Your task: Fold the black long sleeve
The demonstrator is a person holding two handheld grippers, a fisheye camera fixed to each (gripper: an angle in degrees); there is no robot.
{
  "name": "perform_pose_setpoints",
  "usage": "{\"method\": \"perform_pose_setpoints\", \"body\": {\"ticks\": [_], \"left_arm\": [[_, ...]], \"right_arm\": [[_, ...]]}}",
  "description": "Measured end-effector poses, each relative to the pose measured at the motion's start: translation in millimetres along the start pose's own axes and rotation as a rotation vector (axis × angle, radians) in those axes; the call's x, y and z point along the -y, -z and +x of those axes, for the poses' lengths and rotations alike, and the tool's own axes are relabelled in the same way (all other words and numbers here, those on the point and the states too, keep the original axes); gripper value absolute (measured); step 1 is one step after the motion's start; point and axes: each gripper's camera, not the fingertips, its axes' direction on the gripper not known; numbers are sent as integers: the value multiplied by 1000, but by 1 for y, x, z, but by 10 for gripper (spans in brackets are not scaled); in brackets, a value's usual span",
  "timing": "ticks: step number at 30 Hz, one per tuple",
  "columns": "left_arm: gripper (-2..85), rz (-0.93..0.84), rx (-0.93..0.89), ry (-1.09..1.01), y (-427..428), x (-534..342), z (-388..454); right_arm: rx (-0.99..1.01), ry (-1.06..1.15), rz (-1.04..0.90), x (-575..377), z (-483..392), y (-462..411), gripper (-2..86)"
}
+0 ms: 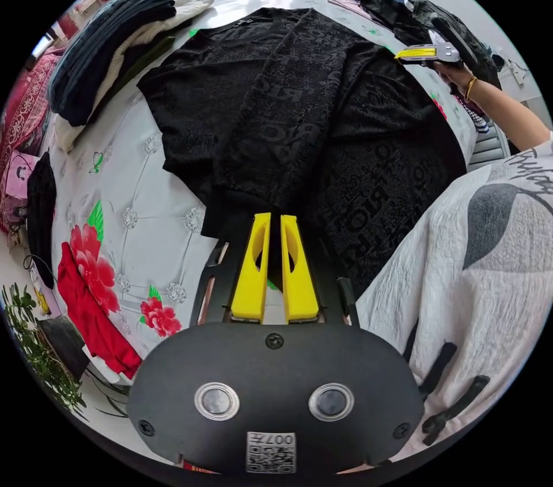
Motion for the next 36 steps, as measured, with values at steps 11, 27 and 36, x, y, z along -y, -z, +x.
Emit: {"method": "perform_pose_setpoints", "body": {"ticks": [11,27,36], "left_arm": [[65,166,-87,124,24,-5,-16],[-5,175,-31,324,-13,13,-51],[52,269,-162,371,5,-97,-45]], "right_arm": [[304,15,230,30,18,52,2],[375,217,104,72,-92,31,1],[444,-163,155,-30,-12,75,35]]}}
